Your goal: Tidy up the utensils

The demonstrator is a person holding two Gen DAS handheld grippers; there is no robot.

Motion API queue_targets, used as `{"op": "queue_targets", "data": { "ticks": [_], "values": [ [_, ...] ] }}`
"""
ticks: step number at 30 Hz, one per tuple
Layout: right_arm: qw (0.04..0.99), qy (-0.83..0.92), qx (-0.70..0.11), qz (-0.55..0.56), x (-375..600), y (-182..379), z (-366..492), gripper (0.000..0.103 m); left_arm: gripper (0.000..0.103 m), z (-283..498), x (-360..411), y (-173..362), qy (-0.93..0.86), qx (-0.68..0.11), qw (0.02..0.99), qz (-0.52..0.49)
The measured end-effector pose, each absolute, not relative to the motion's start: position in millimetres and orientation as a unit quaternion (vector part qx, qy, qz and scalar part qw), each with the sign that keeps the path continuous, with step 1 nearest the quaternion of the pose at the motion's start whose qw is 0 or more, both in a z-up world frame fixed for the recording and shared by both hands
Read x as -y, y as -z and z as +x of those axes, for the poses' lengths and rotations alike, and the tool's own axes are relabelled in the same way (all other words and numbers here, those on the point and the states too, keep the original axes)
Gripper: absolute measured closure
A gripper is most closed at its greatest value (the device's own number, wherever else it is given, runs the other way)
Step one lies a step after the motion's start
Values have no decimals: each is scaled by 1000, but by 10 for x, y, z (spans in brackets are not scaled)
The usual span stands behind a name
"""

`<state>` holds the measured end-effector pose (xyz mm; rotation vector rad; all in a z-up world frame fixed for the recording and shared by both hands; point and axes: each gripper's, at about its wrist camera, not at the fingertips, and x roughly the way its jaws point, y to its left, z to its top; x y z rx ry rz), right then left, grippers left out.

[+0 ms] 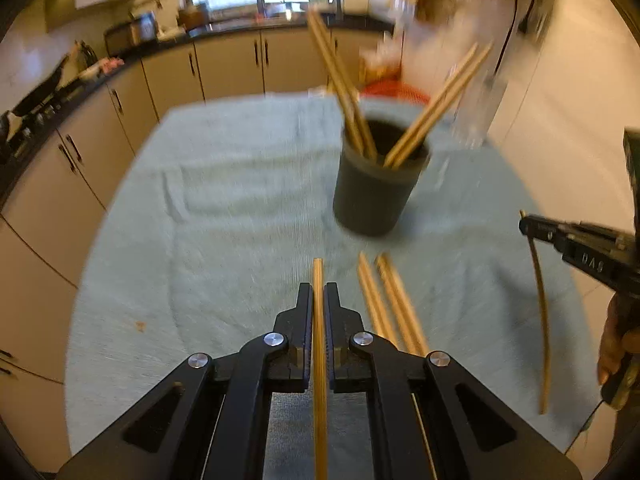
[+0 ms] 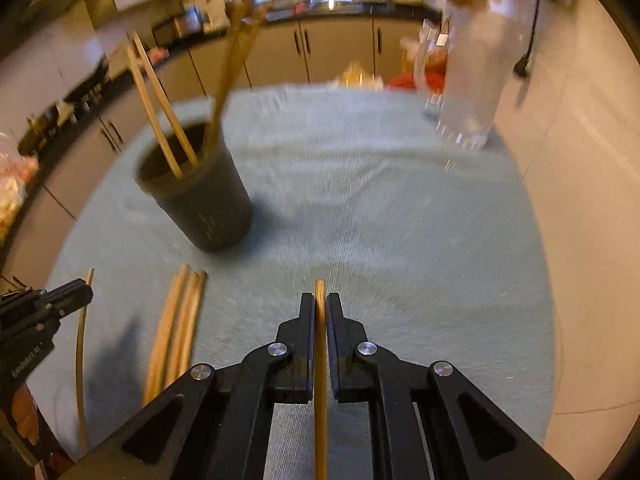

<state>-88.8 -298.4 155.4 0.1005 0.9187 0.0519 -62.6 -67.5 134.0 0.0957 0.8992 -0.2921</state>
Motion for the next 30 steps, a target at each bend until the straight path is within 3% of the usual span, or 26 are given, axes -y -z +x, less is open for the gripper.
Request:
{"op": "queue_targets", "data": {
  "ticks": [8,13,30],
  "values": [
    [933,-31,-351,76,3062,-2125,-1577,97,98,-1101,446,-1895,137,-336,931,35],
    [942,-33,-320,90,3117,-2273,-1895,97,98,-1495,375,-1964,115,-287,949,55],
    [962,-46,-254,88,3008,-2619,-2652,97,98,-2116,114,-2121,120,-239,963,21]
  ]
}}
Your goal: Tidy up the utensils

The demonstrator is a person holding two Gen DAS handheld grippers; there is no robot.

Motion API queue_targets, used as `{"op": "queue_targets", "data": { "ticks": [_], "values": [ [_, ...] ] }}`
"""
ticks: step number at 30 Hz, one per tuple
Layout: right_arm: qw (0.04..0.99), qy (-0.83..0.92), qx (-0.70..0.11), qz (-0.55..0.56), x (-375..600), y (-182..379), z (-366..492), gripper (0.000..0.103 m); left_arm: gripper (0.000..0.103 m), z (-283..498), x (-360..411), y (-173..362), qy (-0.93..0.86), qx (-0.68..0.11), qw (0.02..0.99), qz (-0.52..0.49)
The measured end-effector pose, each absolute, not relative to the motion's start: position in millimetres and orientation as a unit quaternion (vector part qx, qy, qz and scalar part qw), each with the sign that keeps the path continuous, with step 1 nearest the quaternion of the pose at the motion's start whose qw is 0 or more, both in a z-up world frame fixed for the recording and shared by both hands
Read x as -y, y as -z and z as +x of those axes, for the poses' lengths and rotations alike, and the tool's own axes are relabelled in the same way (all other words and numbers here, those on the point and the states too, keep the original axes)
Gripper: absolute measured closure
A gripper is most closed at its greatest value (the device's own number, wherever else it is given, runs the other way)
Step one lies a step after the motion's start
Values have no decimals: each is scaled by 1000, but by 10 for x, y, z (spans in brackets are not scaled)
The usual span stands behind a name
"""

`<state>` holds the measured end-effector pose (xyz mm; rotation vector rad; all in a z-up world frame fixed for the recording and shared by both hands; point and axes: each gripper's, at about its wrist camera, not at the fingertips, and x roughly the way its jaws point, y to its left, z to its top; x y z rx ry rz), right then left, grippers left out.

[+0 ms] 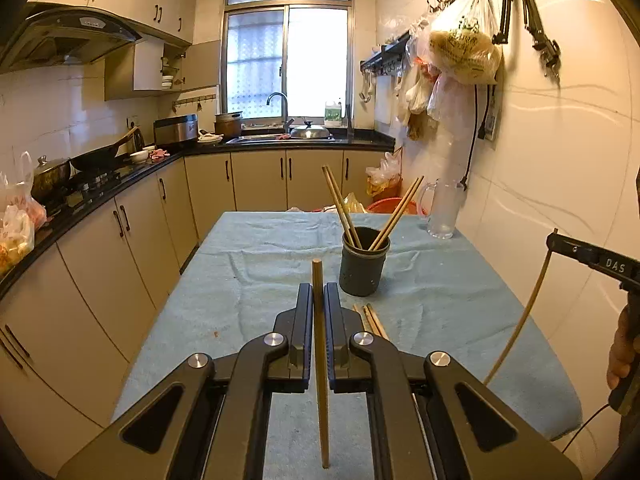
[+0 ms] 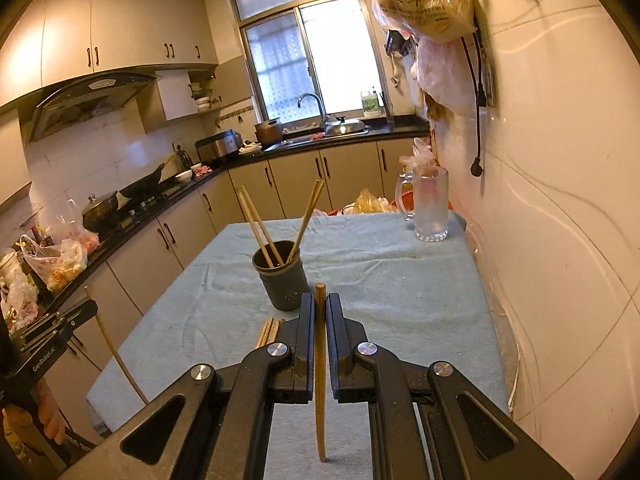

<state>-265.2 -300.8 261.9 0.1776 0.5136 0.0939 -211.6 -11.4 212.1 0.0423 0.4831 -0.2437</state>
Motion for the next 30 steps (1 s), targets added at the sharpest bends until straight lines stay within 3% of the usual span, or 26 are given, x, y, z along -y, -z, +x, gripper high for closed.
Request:
{"op": "queue_targets", "data": {
  "ticks": [15,30],
  "values": [
    [965,-55,-242,88,2952,-2681,-2548,97,98,-2093,55,-2370,125,-209,970,12],
    [967,-68,-222,107,2939,-2903,-2050,97,98,-1444,258,-2709,150,-211,966,14]
  ]
}}
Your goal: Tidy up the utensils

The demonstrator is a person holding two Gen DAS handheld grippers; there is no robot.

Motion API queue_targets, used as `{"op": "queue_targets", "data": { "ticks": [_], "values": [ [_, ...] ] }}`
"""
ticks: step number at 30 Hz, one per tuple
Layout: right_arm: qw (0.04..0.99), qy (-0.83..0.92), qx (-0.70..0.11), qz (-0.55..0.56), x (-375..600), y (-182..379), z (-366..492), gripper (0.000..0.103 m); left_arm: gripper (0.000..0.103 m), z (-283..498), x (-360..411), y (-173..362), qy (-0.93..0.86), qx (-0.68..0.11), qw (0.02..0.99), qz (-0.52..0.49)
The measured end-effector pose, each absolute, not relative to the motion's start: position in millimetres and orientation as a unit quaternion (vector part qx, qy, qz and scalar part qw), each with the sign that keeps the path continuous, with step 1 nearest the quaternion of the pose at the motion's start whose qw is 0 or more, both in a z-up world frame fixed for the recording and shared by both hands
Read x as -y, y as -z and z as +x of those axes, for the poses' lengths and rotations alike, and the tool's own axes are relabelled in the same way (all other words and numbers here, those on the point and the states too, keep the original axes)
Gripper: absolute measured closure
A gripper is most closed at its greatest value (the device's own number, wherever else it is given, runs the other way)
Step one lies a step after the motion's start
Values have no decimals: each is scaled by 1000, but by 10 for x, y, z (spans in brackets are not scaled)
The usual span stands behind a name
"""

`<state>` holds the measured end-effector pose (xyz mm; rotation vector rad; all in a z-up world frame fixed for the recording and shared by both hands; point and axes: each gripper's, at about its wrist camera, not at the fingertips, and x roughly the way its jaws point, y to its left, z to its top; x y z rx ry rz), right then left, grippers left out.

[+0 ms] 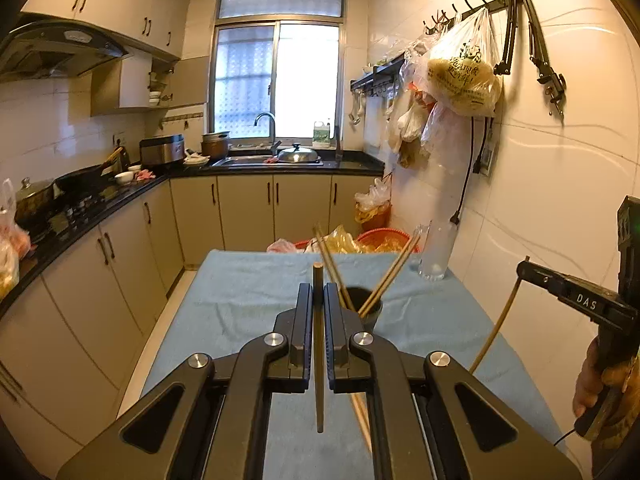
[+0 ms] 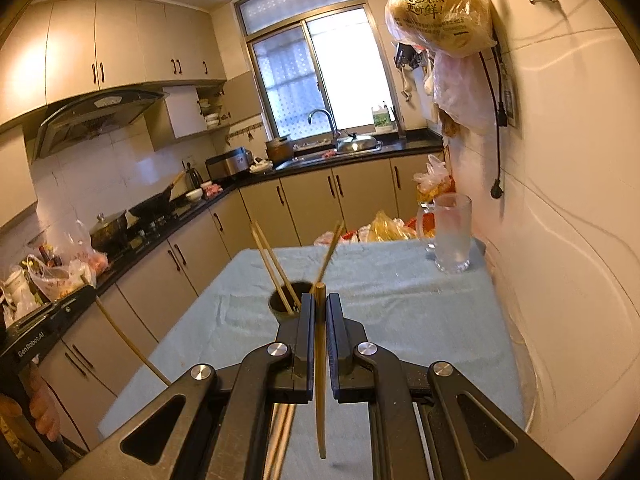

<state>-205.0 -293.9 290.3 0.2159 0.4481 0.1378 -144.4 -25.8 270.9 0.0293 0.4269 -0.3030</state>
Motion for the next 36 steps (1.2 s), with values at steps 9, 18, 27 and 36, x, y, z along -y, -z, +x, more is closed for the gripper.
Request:
{"op": "queue_targets", "data": {
  "ticks": [9,18,27,36],
  "values": [
    [974,-83,-162,136,2862,-3344,-1515,97,98,-663,652,-3173,153,-186,970,6],
    [970,-69,-149,179,2898,-3355,-773,97,98,202,937,-3176,147,-207,967,-25],
    [961,-47,-194,192,2999,-2914,-276,97,98,759,1003,-2531,157,-286,944,-47],
    [946,-55,-245,206,3033,-2540,-115,67,92,684,967,-2414,157,-291,943,-40]
  ]
}}
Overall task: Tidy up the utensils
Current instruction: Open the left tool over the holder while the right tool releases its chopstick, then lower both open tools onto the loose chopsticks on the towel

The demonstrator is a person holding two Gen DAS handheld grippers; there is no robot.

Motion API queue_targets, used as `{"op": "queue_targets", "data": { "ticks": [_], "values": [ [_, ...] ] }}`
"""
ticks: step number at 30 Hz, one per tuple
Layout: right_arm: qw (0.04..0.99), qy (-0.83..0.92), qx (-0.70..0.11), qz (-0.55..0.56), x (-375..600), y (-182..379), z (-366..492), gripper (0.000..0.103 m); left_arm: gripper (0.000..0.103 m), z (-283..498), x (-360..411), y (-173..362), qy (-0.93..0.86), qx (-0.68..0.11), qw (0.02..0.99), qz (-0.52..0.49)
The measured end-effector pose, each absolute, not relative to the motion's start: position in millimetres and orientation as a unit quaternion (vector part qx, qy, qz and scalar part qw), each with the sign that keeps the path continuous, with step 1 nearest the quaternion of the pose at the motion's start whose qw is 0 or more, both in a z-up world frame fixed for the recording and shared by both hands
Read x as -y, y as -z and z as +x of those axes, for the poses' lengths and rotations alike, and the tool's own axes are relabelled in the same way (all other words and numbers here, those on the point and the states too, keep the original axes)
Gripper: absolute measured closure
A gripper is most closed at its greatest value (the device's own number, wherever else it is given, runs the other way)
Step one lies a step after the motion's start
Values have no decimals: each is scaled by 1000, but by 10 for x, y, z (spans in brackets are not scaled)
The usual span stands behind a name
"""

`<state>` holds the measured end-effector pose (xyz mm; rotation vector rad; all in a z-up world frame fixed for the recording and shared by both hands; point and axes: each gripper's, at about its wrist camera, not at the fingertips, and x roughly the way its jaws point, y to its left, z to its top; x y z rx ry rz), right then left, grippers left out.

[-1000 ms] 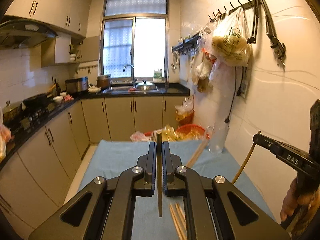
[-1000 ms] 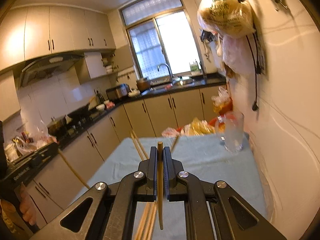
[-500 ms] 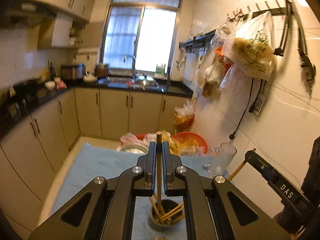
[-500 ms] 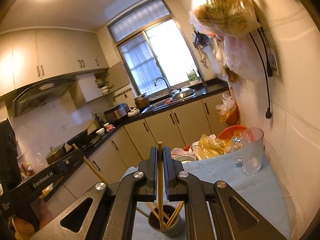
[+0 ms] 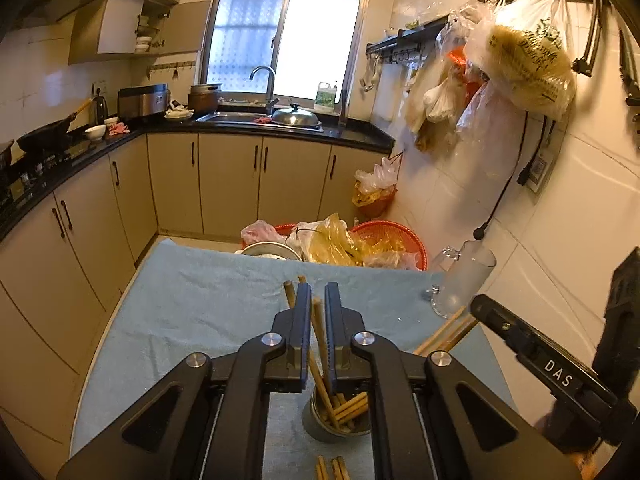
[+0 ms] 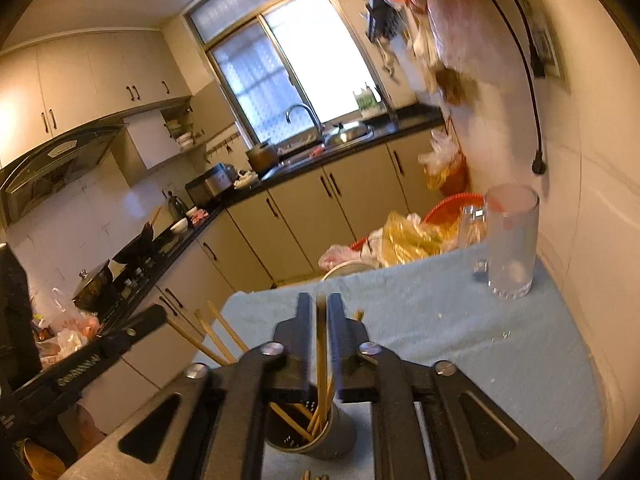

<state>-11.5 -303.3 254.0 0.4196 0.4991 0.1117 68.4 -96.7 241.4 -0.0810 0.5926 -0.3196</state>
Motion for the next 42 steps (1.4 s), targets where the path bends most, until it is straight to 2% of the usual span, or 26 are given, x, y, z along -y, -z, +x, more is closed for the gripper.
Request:
{"op": "queue_targets", "data": {
  "ticks": [1,2,3,4,9,15,18,20,30,33,35,42],
  "values": [
    [946,-52,-242,208,3047,-2550,-134,51,83,637,935,-2447,162,-289,942,-45],
    [948,-49,-236,208,3053,-2566,-168,48,78,585,881,-2480,164,-285,943,-52],
    [950,-45,-232,206,3069,-2603,-216,48,71,525,837,-2513,164,-280,944,-58],
    [950,-45,-230,204,3080,-2631,-254,48,68,443,785,-2557,163,-272,946,-65],
    [954,-41,-223,198,3126,-2765,-542,45,61,58,604,-2704,158,-248,953,-72],
    [955,-34,-244,167,3132,-2758,-976,33,47,-447,470,-2652,144,-230,961,-49],
    [953,-37,-264,145,3110,-2673,-1184,25,44,-628,407,-2521,142,-241,959,-40],
    [949,-42,-286,124,3068,-2569,-1319,19,43,-707,376,-2399,139,-255,956,-38],
    [898,-100,-424,67,2756,-1541,-1744,19,43,-867,216,-1212,123,-393,909,-57],
    [880,-115,-459,43,2558,-1244,-1743,28,43,-861,326,-861,136,-439,887,-50],
    [870,-127,-476,31,2421,-1103,-1727,38,47,-862,441,-709,143,-451,880,-34],
    [862,-130,-490,-21,2104,-851,-1617,41,67,-779,848,-334,162,-484,860,25]
  ]
}}
